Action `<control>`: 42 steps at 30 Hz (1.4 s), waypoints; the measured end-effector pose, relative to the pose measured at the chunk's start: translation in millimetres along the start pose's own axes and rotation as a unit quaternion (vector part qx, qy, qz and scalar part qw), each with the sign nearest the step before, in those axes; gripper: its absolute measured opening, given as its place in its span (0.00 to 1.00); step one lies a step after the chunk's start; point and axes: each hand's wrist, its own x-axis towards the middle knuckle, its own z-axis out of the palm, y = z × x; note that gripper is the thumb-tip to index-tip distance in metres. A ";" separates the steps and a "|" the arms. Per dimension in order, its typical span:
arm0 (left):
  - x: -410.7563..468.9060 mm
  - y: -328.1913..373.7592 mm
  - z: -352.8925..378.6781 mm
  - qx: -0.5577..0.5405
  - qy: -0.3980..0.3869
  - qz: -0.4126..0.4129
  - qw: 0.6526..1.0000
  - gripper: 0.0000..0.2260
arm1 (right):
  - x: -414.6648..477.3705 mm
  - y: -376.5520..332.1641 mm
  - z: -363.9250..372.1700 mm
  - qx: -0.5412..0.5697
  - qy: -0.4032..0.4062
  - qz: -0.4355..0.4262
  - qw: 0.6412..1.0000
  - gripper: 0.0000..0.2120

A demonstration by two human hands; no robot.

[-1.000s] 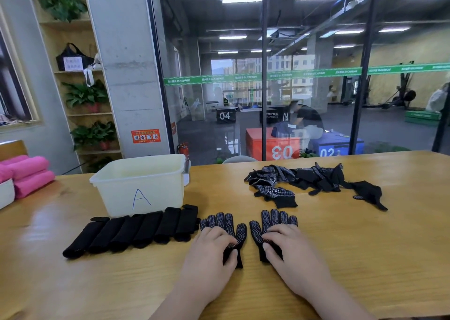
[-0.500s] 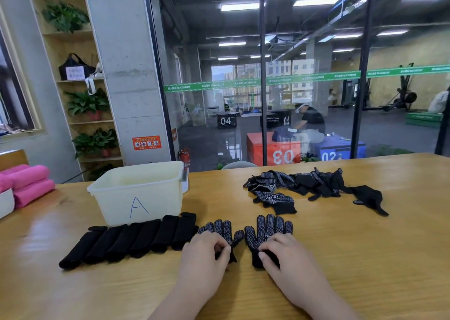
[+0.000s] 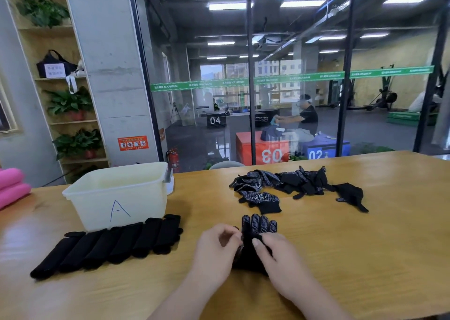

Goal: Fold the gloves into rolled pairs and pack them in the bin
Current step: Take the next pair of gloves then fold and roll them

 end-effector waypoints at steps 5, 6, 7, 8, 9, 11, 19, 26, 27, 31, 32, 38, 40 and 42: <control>-4.5 -30.8 -27.4 0.176 -0.016 0.130 0.976 0.05 | 2.6 2.6 0.5 -0.024 0.011 0.059 0.998 0.17; -4.0 -38.5 -32.8 0.215 -0.016 0.158 0.964 0.04 | 3.7 2.1 2.1 -0.034 0.003 0.054 0.998 0.17; -3.6 -46.4 -37.1 0.251 -0.013 0.182 0.951 0.03 | 4.1 1.5 3.8 -0.042 -0.006 0.043 0.998 0.17; -3.5 -52.9 -40.0 0.278 -0.008 0.199 0.940 0.03 | 4.4 0.2 5.1 -0.046 -0.015 0.029 0.998 0.16; -3.7 -58.2 -41.3 0.289 -0.001 0.209 0.934 0.04 | 4.1 -0.4 5.9 -0.045 -0.029 0.018 0.998 0.16; -3.7 -61.7 -41.0 0.295 0.017 0.214 0.931 0.07 | 3.8 0.2 6.5 -0.031 -0.049 0.002 0.998 0.16; -7.0 -62.2 -36.3 0.347 0.034 0.209 0.913 0.17 | 8.8 -7.0 -5.7 0.050 -0.010 -0.026 0.998 0.14; -6.1 -61.5 -36.1 0.361 0.017 0.206 0.909 0.21 | 56.9 -43.7 -43.9 0.062 0.009 -0.094 0.994 0.08; -5.6 -61.9 -36.3 0.362 0.013 0.207 0.909 0.22 | 64.2 -49.0 -51.0 0.061 0.013 -0.097 0.993 0.08; -4.4 -62.5 -36.8 0.356 -0.015 0.206 0.911 0.23 | 83.8 -67.2 -79.2 0.106 0.031 -0.062 0.992 0.08; -4.3 -62.1 -37.3 0.357 -0.028 0.207 0.911 0.23 | 86.9 -71.7 -86.2 0.111 0.031 -0.055 0.992 0.08; -2.6 -63.9 -37.6 0.362 -0.085 0.175 0.912 0.23 | 92.7 -90.0 -124.0 0.038 -0.067 -0.057 0.995 0.08; -1.8 -64.5 -37.4 0.358 -0.085 0.169 0.914 0.24 | 89.1 -94.9 -133.9 0.018 -0.124 -0.064 0.990 0.08; -1.4 -65.6 -37.0 0.354 -0.077 0.174 0.916 0.25 | 85.2 -98.4 -142.7 0.020 -0.160 -0.065 0.985 0.08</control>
